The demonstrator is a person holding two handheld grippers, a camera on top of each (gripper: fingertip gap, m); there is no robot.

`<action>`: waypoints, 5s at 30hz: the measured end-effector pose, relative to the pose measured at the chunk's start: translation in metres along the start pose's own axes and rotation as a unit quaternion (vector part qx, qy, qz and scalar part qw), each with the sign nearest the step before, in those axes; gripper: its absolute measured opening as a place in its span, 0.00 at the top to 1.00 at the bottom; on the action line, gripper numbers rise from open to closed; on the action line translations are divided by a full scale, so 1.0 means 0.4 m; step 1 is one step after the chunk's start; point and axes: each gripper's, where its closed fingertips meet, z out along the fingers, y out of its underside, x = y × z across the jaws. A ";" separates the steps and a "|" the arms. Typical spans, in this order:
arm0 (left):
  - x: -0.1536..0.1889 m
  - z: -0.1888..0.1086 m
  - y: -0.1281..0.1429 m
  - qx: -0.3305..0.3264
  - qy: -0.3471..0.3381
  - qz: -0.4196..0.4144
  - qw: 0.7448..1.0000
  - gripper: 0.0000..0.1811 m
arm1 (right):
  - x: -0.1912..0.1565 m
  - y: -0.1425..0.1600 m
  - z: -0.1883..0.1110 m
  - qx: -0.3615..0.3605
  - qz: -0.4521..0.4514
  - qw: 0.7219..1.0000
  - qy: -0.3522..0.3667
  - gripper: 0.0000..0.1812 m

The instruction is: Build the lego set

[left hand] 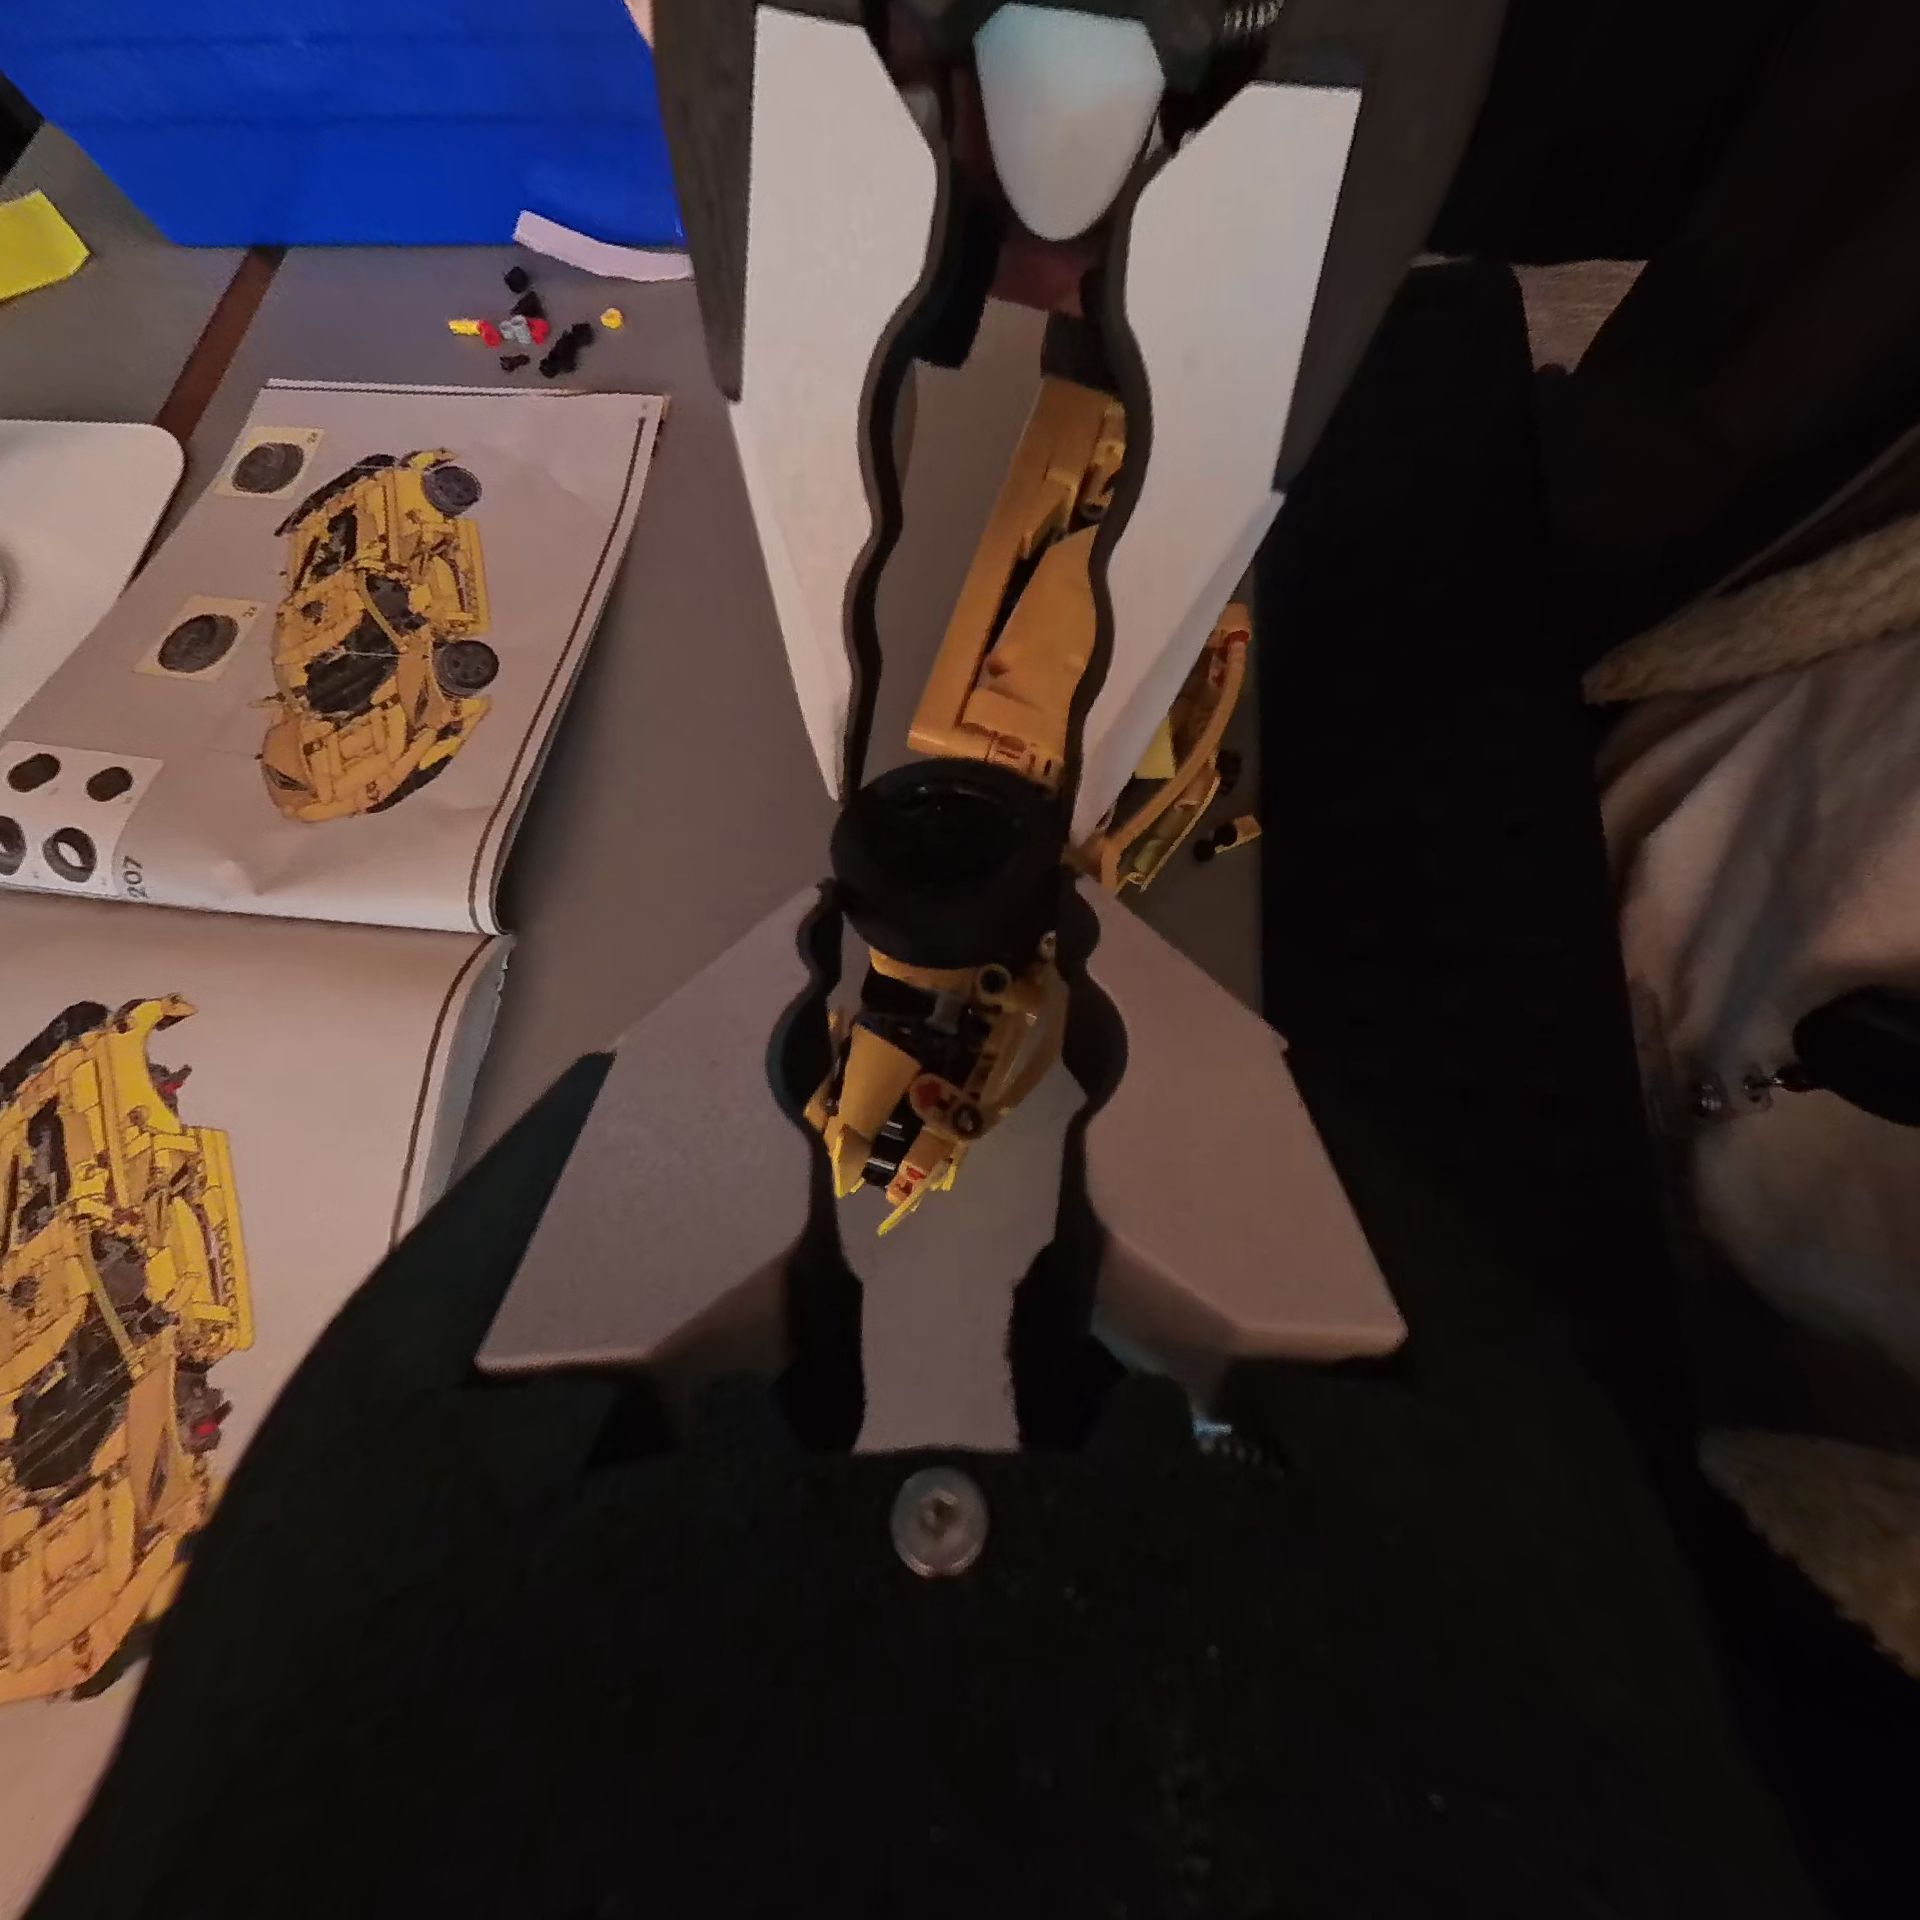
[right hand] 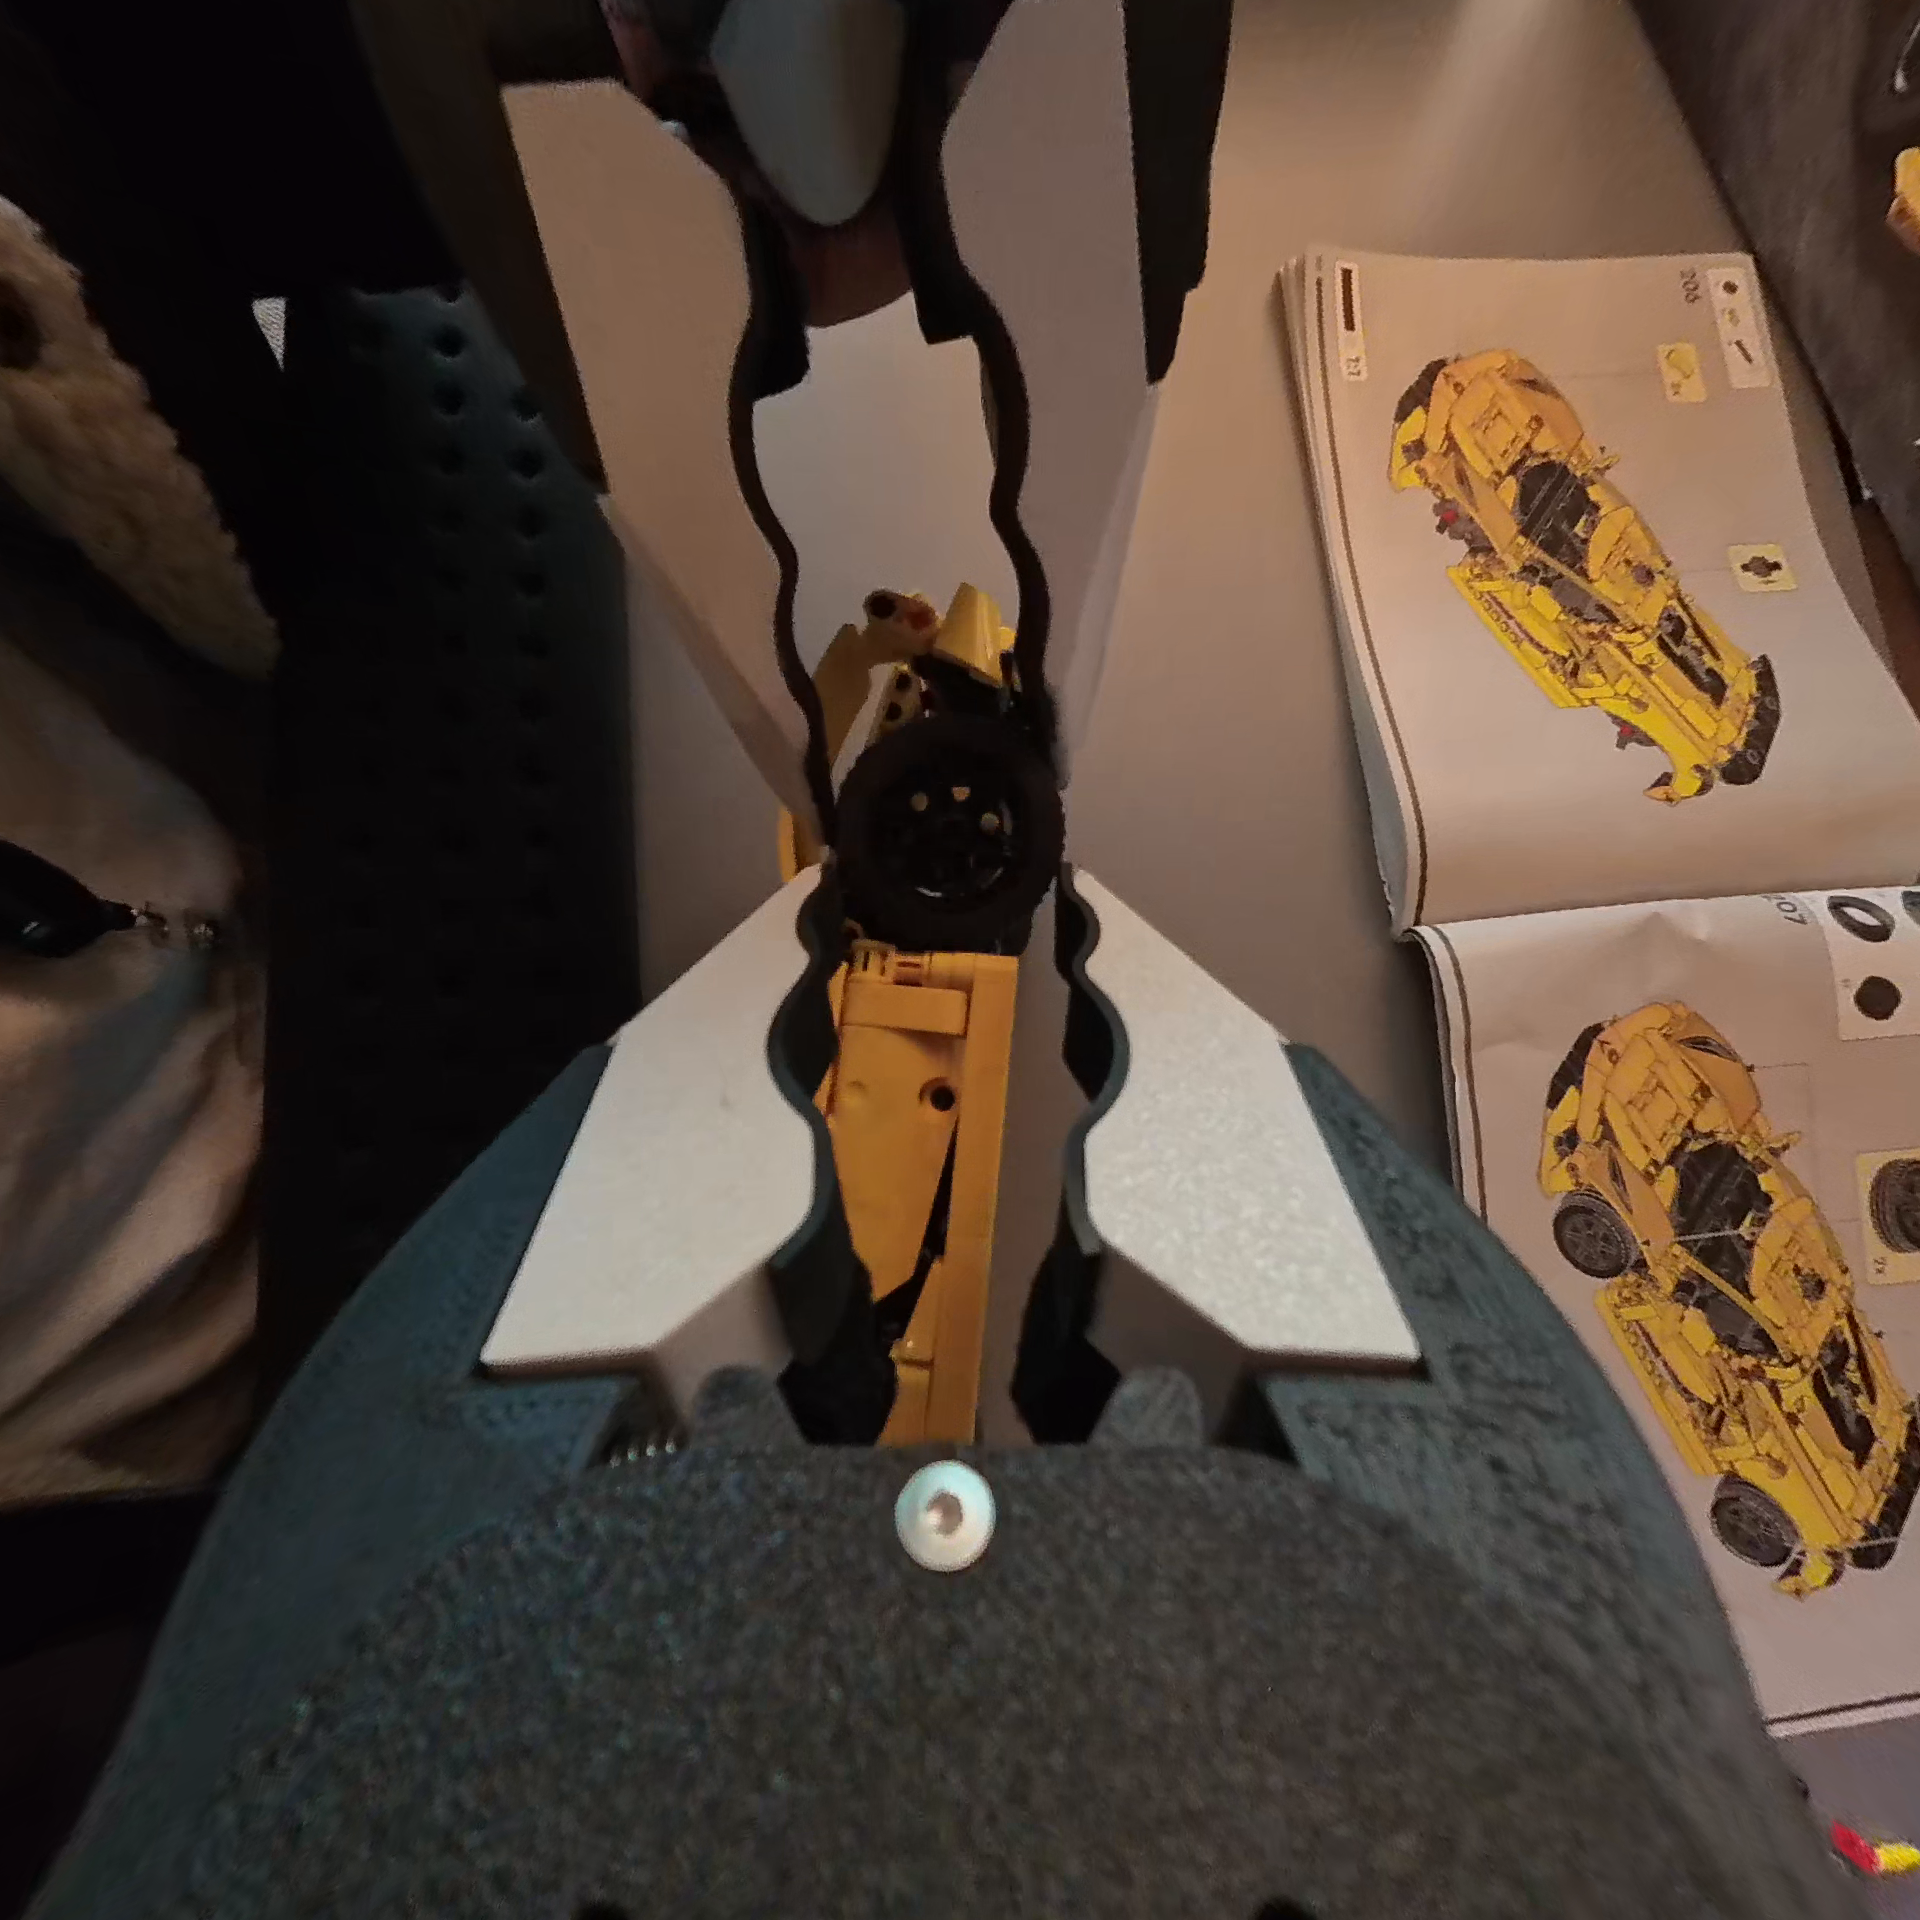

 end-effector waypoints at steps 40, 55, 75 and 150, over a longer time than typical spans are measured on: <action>-0.007 -0.015 0.017 0.009 -0.007 -0.035 0.999 0.77 | -0.006 -0.047 0.015 0.018 -0.024 1.000 -0.001 1.00; 0.009 0.000 0.025 -0.012 0.032 -0.042 0.999 0.81 | 0.021 -0.065 -0.005 0.025 -0.005 0.999 -0.024 1.00; 0.014 -0.027 0.001 0.022 0.018 -0.036 0.999 0.83 | -0.016 0.010 0.013 -0.002 0.004 0.998 -0.068 0.77; 0.006 0.017 0.053 0.181 0.022 -0.089 0.979 0.66 | -0.008 -0.012 0.025 -0.253 -0.087 0.963 -0.009 0.76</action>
